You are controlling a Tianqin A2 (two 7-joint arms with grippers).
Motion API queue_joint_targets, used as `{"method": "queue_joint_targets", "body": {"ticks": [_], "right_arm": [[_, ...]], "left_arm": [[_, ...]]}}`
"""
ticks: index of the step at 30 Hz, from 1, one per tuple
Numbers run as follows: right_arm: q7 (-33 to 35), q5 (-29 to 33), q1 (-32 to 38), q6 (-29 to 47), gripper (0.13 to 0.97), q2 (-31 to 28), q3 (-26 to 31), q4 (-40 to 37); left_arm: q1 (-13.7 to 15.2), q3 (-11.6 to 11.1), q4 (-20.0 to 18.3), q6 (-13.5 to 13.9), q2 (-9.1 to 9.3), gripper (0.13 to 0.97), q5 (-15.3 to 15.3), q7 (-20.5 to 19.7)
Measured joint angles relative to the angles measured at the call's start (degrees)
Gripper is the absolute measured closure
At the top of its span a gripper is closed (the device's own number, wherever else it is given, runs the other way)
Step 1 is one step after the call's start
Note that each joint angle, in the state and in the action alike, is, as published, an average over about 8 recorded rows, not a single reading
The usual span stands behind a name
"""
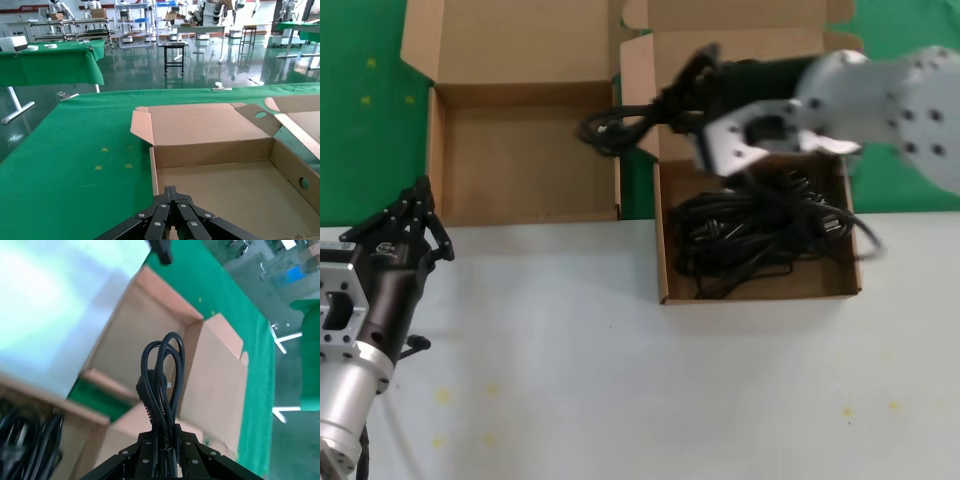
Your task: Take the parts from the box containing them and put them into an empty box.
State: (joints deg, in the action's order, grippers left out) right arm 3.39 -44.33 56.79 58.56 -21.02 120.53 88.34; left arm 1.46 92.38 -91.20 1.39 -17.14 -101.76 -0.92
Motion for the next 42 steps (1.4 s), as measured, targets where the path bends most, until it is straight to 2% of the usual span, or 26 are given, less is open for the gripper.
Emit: {"method": "queue_joint_targets", "body": {"ticks": [5, 11, 18, 26, 34, 38, 42], "right_arm": [[-3.85, -0.99, 3.59, 2.05, 0.89, 6.2, 2.21, -5.48], [-4.66, -2.22, 6.61, -0.09, 0.89, 13.01, 4.57, -15.06], [-2.92, -3.63, 9.83, -7.19, 0.89, 18.66, 8.24, -27.78], [-3.17, -8.51, 14.3, -17.35, 0.878, 20.73, 17.91, -38.61], [-2.7, -13.12, 16.55, -22.05, 0.827, 20.87, 23.2, -42.76], [-2.19, -13.21, 16.23, -22.07, 0.77, 19.67, 21.81, -40.91], [-2.99, -12.73, 14.83, -20.48, 0.727, 16.25, 18.79, -35.14]], "left_arm": [[0.0, 0.0, 0.0, 0.0, 0.0, 0.953, 0.0, 0.0], [0.0, 0.0, 0.0, 0.0, 0.0, 0.953, 0.0, 0.0], [0.0, 0.0, 0.0, 0.0, 0.0, 0.953, 0.0, 0.0], [0.0, 0.0, 0.0, 0.0, 0.0, 0.953, 0.0, 0.0], [0.0, 0.0, 0.0, 0.0, 0.0, 0.953, 0.0, 0.0], [0.0, 0.0, 0.0, 0.0, 0.0, 0.953, 0.0, 0.0], [0.0, 0.0, 0.0, 0.0, 0.0, 0.953, 0.0, 0.0]]}}
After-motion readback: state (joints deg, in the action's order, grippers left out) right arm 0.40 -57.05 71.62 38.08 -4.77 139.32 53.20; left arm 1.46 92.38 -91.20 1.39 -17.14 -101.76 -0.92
